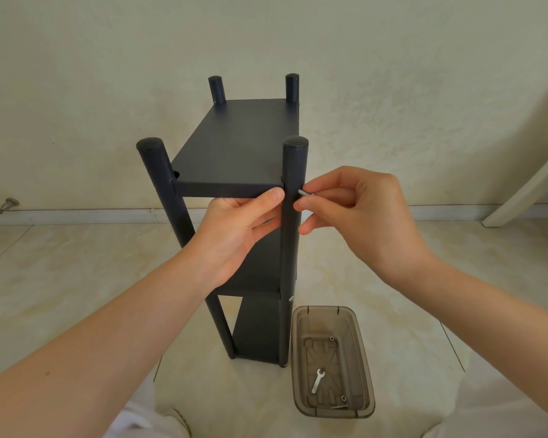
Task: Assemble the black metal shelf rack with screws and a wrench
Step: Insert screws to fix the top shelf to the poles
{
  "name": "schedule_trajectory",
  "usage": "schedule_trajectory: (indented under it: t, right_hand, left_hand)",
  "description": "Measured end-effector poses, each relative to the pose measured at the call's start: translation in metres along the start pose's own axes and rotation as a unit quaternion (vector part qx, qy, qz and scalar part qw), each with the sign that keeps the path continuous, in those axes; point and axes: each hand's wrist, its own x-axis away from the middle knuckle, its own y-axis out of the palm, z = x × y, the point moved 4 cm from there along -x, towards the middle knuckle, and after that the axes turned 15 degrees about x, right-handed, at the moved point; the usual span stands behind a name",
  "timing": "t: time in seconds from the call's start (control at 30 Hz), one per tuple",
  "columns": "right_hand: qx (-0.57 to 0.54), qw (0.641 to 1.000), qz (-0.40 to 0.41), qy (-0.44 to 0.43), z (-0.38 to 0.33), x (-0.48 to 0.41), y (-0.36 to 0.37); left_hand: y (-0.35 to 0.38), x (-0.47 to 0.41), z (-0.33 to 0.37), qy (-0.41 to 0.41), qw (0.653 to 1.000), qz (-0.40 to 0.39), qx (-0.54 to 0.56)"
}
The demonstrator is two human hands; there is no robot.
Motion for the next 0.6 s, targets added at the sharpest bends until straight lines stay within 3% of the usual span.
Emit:
schedule_trajectory:
  t: [0.6]
  right_hand:
    - [-0.029, 1.000, -0.003, 0.002, 0.0029, -0.0039, 0.0021]
  left_hand:
    - [0.0012, 0.0011, 0.0017, -0.003, 1.000, -0.009, -0.007]
